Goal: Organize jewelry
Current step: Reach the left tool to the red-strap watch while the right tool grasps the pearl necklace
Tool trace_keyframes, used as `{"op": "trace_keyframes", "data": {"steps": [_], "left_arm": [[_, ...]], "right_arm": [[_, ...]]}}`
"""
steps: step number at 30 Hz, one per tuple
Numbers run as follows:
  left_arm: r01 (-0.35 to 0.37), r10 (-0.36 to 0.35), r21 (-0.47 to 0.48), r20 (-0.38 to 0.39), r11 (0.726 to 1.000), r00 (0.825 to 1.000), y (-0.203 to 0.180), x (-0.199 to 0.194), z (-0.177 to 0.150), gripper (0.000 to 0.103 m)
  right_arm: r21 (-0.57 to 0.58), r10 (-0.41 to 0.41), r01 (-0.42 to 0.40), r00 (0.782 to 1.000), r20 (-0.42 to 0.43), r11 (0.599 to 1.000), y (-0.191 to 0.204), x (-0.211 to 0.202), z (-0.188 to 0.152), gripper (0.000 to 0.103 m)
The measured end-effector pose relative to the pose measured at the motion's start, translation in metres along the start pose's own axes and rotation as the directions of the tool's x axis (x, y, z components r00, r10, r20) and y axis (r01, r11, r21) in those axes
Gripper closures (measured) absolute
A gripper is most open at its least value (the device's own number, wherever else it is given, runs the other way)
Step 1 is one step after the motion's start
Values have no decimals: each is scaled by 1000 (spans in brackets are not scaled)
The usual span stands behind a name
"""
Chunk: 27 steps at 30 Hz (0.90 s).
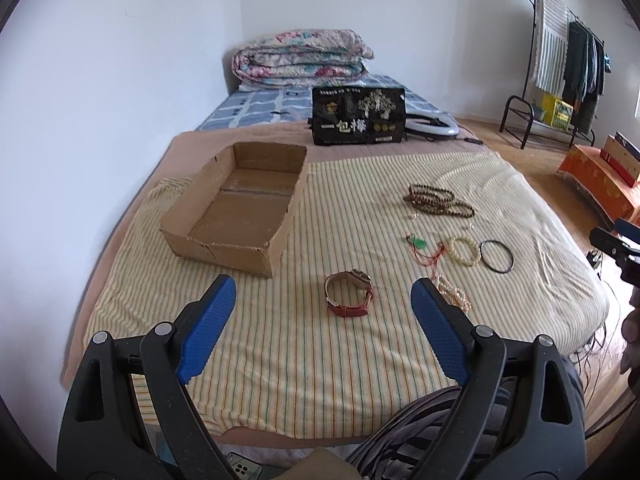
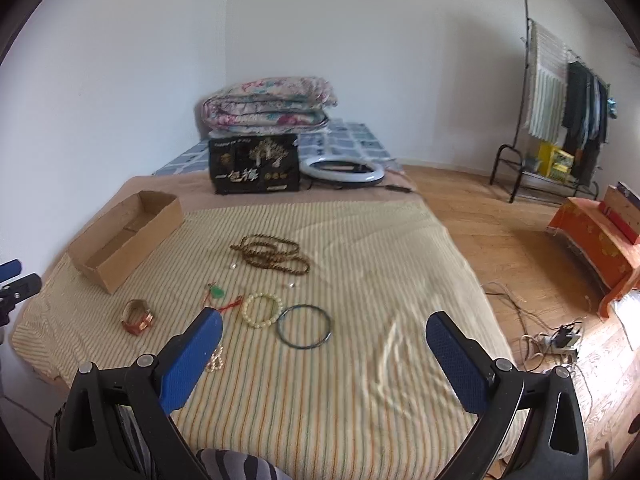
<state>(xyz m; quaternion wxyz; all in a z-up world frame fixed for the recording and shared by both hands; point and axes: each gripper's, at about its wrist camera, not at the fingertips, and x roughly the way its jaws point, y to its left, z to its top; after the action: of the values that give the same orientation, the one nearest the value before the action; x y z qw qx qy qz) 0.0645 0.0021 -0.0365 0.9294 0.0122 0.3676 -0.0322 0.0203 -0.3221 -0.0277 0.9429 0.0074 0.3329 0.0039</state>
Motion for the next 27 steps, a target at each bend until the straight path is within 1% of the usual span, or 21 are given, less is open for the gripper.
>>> {"op": "trace_keyframes", "data": {"steps": [4, 5, 6, 7, 8, 10, 12, 14, 15, 16, 17, 18, 19, 21, 23, 24, 26, 27], "left_arm": [[35, -35, -9, -55, 999, 998, 3, 22, -2, 12], [37, -38, -13, -65, 999, 997, 4, 27, -2, 14], [35, -37, -16, -81, 999, 996, 4, 35, -3, 21], [37, -39, -18, -96, 999, 995, 3, 42, -4, 25], [39, -40, -18, -106, 999, 994, 4, 48, -5, 26], [42, -43, -6, -127, 999, 991, 3, 60, -6, 34], [43, -43, -4, -148, 999, 988, 3, 73, -8, 37], [40, -41, -5, -162, 999, 986, 4, 87, -9, 44], [38, -38, -3, -168, 999, 985, 4, 93, -9, 48], [34, -34, -1, -173, 999, 984, 3, 99, -10, 49], [35, -34, 1, -179, 999, 983, 2, 105, -10, 50], [40, -39, 0, -186, 999, 982, 2, 110, -11, 53], [47, -46, 0, -191, 999, 980, 2, 115, -11, 55], [52, -51, 0, -199, 999, 979, 1, 121, -12, 56], [52, -52, -5, -210, 999, 976, 1, 128, -12, 58], [52, -53, -9, -216, 999, 975, 1, 132, -13, 62], [48, -49, -12, -225, 999, 973, 0, 139, -13, 63], [43, -45, -13, -229, 999, 972, 0, 143, -13, 63]], "right_arm": [[23, 50, -48, 997, -58, 999, -3, 16, -3, 1], [25, 59, -58, 996, -65, 998, -3, 19, -3, 1], [24, 72, -70, 995, -73, 997, -2, 22, -4, 1], [17, 93, -92, 992, -88, 996, 2, 26, -3, 2], [8, 109, -109, 989, -101, 994, 5, 31, -3, 3], [-23, 140, -145, 980, -138, 989, 15, 42, -2, 10], [-45, 165, -175, 971, -171, 984, 25, 51, -3, 15], [-63, 203, -221, 955, -215, 973, 36, 66, -3, 19], [-67, 210, -231, 950, -231, 971, 39, 72, -3, 23], [-74, 217, -243, 943, -252, 967, 43, 78, -3, 27], [-87, 231, -264, 932, -280, 961, 49, 88, -4, 29], [-93, 234, -271, 927, -293, 958, 52, 92, -5, 30], [-105, 239, -284, 918, -317, 953, 57, 100, -6, 32], [-116, 250, -306, 904, -347, 945, 64, 108, -6, 34], [-133, 270, -341, 885, -380, 931, 73, 117, -7, 34], [-143, 273, -352, 878, -392, 925, 77, 120, -8, 35], [-174, 267, -367, 867, -421, 914, 86, 129, -10, 38], [-183, 265, -371, 862, -432, 910, 88, 131, -11, 41]]}}
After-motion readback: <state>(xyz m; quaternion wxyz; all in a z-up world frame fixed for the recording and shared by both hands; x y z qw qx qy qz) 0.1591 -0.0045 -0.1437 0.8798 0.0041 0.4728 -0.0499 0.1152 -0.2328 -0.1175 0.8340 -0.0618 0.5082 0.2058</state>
